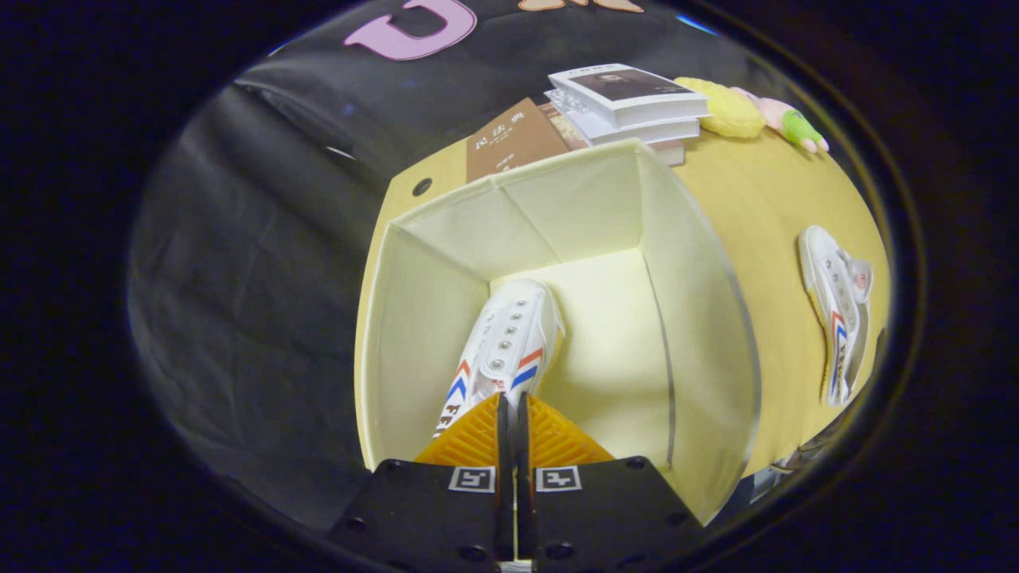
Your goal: Open the storage box then place both shoes into the box .Put the left shoe in first, then the right shoe, with the right side of both shoes facing outward in a uniform manner.
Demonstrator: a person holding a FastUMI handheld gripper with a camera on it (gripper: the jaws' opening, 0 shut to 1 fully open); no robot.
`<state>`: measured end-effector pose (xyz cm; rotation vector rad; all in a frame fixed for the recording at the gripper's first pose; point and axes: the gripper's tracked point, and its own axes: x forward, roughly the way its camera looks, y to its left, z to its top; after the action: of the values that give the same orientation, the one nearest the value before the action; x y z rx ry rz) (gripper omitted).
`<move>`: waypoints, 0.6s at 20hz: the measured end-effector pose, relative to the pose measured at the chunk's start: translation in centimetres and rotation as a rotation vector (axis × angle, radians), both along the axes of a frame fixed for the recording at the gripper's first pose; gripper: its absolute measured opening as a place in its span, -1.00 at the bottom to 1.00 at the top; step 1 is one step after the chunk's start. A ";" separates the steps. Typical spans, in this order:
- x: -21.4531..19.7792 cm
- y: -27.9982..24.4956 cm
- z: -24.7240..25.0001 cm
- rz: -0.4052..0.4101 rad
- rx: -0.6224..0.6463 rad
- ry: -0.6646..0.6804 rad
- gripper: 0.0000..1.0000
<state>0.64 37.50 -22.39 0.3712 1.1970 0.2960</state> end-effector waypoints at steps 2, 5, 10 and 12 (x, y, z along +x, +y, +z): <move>-1.1 2.2 2.2 0.058 0.125 0.006 -0.68; -1.0 2.3 4.7 0.115 0.138 -0.081 -0.05; -0.1 -0.5 7.9 0.146 0.104 -0.203 1.00; -0.2 -2.3 8.9 0.142 0.096 -0.236 1.00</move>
<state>0.47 35.17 -13.49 0.3248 0.9803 0.5081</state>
